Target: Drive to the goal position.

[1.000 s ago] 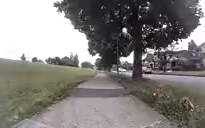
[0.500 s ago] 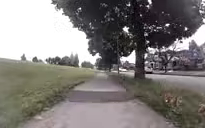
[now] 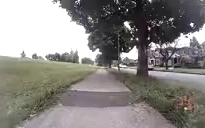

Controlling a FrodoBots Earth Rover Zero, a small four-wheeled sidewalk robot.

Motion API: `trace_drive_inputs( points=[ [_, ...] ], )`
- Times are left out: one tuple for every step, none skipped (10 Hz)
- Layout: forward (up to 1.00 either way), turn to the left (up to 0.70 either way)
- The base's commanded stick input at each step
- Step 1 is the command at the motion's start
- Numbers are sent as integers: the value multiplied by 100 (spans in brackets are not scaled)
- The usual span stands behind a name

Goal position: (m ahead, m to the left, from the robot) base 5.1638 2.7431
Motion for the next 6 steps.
trace_drive_inputs(
  points=[
    [70, 0],
    [70, 0],
    [70, 0],
    [70, 0],
    [70, 0],
    [70, 0]
  ],
)
